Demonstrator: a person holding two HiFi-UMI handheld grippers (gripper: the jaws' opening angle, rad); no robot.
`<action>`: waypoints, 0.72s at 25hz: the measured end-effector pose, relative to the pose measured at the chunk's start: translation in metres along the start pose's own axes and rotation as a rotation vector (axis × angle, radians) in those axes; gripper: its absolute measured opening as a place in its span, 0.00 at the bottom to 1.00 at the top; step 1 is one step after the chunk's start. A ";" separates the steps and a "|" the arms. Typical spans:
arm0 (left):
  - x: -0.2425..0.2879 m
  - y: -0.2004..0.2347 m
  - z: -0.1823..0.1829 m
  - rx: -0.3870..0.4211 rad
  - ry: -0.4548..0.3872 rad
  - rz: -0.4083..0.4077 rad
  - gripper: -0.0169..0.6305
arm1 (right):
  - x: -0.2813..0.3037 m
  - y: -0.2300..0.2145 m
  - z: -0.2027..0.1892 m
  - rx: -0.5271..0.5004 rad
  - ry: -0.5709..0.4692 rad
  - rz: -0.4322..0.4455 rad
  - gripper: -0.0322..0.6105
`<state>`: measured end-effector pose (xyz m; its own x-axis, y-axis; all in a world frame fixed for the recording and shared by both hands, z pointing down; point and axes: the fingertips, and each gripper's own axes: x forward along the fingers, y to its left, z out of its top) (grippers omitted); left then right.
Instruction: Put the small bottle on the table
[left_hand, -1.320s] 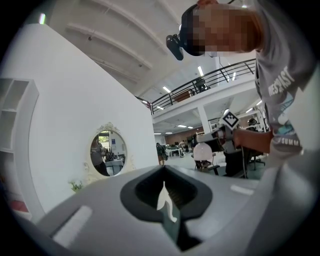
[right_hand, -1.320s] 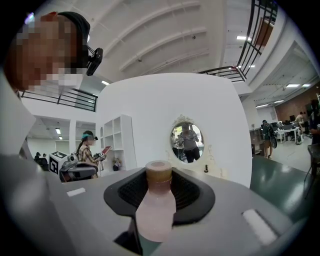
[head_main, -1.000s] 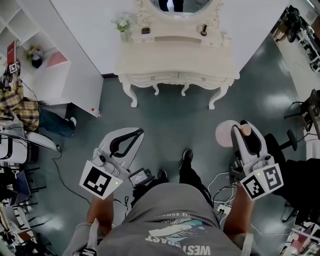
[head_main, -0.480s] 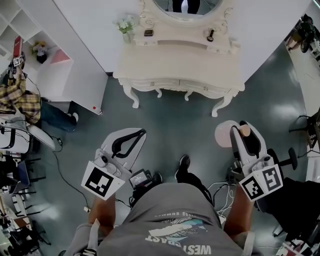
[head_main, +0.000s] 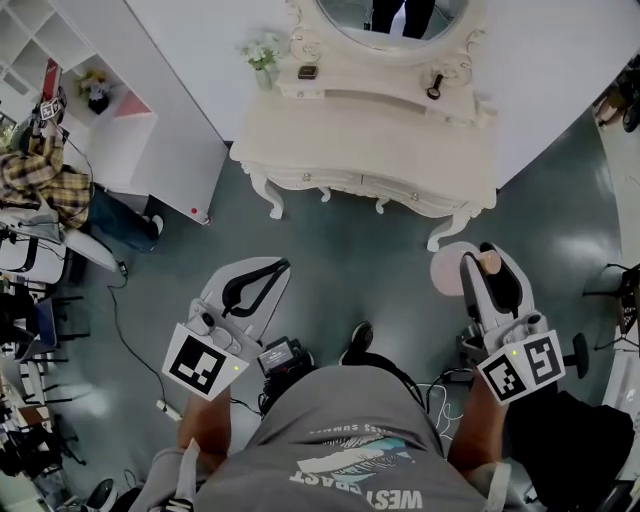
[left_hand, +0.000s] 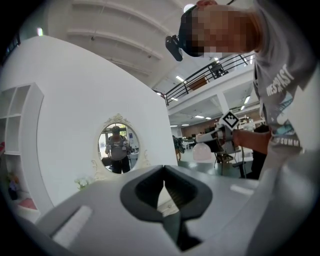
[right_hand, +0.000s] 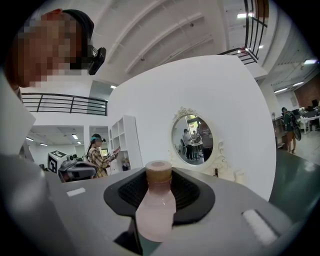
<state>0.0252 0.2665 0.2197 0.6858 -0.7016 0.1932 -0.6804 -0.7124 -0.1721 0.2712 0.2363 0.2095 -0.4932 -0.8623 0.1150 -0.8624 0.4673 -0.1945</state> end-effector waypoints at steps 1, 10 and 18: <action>0.004 0.001 0.001 0.000 0.002 0.010 0.03 | 0.003 -0.005 0.002 0.000 -0.001 0.008 0.27; 0.034 0.003 0.009 0.009 0.016 0.066 0.03 | 0.020 -0.041 0.011 -0.009 -0.005 0.053 0.27; 0.066 0.028 0.001 -0.002 0.013 0.029 0.03 | 0.040 -0.060 0.008 0.002 0.018 0.007 0.27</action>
<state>0.0510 0.2002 0.2267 0.6621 -0.7220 0.2011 -0.7007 -0.6915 -0.1758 0.3043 0.1719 0.2185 -0.5014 -0.8552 0.1315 -0.8586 0.4730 -0.1976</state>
